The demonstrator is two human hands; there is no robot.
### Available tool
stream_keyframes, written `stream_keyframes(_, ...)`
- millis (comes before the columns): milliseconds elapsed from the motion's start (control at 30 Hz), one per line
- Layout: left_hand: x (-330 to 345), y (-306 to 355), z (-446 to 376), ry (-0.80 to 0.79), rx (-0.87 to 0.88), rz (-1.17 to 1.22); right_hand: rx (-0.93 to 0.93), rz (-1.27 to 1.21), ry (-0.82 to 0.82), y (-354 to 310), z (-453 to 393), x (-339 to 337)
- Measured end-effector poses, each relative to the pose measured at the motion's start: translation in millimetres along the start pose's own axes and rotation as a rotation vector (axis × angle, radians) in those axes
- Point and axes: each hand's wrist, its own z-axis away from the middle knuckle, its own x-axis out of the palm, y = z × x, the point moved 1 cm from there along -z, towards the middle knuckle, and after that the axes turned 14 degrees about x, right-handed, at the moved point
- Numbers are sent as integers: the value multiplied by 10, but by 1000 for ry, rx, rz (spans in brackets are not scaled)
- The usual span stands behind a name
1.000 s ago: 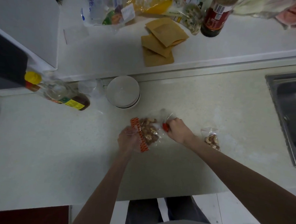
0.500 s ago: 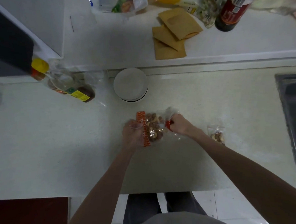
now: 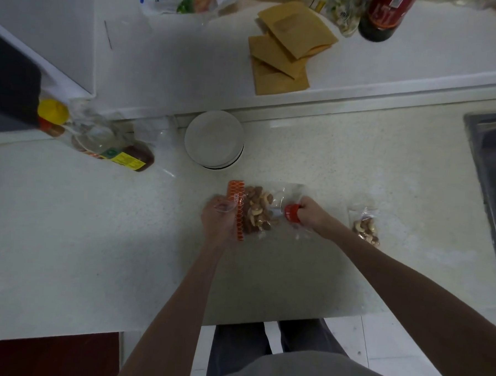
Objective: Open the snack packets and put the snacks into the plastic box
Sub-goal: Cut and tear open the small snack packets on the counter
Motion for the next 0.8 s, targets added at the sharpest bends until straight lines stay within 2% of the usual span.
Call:
stream_keyframes(133, -2, -17, -47, -7, -3, -32, 39, -86, 67, 108, -7, -64)
stream_keyframes(367, 18, 34, -98, -20, 59, -91, 51, -283, 60, 232, 45, -169)
stream_keyframes(600, 40, 65, -135, -25, 48, -150, 44, -344, 15, 276, 95, -356)
stream_keyframes(800, 39, 125, -114, -49, 119, -132, 68, -377, 92, 375, 77, -499)
